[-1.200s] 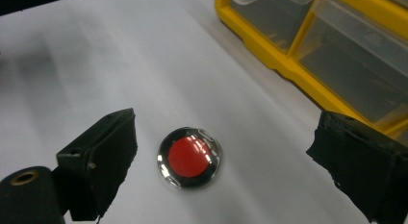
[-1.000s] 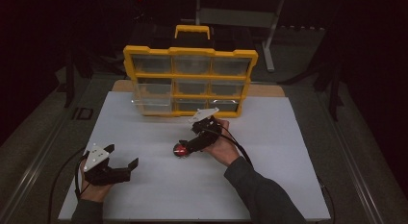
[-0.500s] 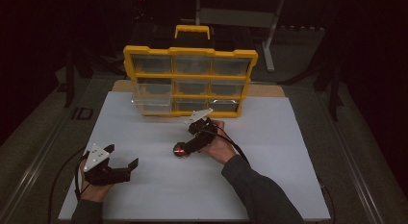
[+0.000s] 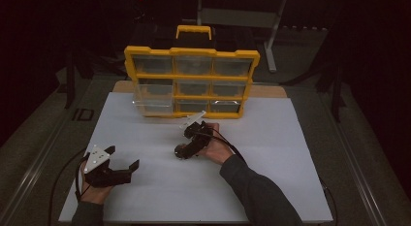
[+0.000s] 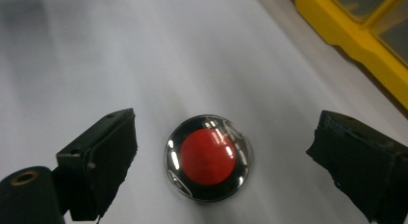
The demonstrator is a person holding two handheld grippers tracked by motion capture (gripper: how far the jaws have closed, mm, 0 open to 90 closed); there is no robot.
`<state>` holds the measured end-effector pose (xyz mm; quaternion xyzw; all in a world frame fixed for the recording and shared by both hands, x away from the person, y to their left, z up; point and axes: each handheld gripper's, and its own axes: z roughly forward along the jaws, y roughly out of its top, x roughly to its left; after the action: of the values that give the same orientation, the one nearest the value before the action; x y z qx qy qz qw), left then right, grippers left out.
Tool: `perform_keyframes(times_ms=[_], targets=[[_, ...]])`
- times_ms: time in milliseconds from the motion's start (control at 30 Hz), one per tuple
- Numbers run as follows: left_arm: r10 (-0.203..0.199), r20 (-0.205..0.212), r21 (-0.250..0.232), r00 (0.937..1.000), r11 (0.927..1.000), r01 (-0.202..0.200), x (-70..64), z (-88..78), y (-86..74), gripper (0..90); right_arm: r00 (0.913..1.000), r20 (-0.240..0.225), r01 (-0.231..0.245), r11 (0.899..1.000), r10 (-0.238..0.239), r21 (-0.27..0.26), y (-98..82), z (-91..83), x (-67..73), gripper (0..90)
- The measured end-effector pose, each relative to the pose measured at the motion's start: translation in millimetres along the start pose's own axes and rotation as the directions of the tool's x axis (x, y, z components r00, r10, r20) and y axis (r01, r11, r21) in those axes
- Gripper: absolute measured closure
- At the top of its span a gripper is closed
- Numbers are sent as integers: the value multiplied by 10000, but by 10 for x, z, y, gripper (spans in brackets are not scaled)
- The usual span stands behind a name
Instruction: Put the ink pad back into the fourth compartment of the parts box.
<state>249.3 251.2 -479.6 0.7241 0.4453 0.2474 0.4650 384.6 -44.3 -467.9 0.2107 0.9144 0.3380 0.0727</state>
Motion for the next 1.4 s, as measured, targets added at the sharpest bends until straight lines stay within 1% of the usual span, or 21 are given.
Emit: perform_keyframes(times_ms=[233,333,467,633,700,833,900,1000,1033,1100,1167,1267,1400], targets=[[6,14,8,10000,10000,-6,1,1,-1,0,9998,-172,112,9991,-106,406,-5,77,-25,77],[18,18,22,10000,10000,-18,1,3,-2,0,9994,-294,178,9984,-162,535,-10,107,-39,77],[16,23,19,10000,10000,-16,2,4,-3,0,9979,-561,350,9977,-317,582,-12,144,-48,78],[9,33,7,10000,10000,-9,3,3,-4,0,9973,-637,408,9961,-358,786,-23,194,-49,77],[8,32,8,10000,10000,-8,3,2,-5,0,9966,-790,308,9944,-228,1007,-46,231,-63,78],[19,32,18,10000,10000,-19,3,3,-5,0,9955,-905,396,9917,-286,1226,-69,285,-66,78],[19,32,20,10000,10000,-19,3,4,-5,0,9951,-926,467,9900,-345,1328,-75,311,-59,78],[24,35,25,10000,10000,-24,1,4,-5,0,9950,-950,449,9886,-314,1439,-82,337,-50,81],[24,33,28,10000,10000,-25,1,4,-5,0,9949,-918,554,9871,-419,1500,-86,350,-53,80],[21,40,29,10000,10000,-22,1,5,-6,0,9957,-825,550,9851,-420,1630,-93,382,-40,81],[22,38,29,10000,10000,-22,1,5,-6,0,9957,-835,537,9848,-402,1651,-97,405,-27,81],[30,40,39,10000,10000,-30,1,5,-6,0,9958,-769,619,9828,-491,1742,-101,429,-13,84],[36,41,43,10000,10000,-36,0,5,-6,0,9975,-601,476,9810,-369,1879,-109,468,8,94]])
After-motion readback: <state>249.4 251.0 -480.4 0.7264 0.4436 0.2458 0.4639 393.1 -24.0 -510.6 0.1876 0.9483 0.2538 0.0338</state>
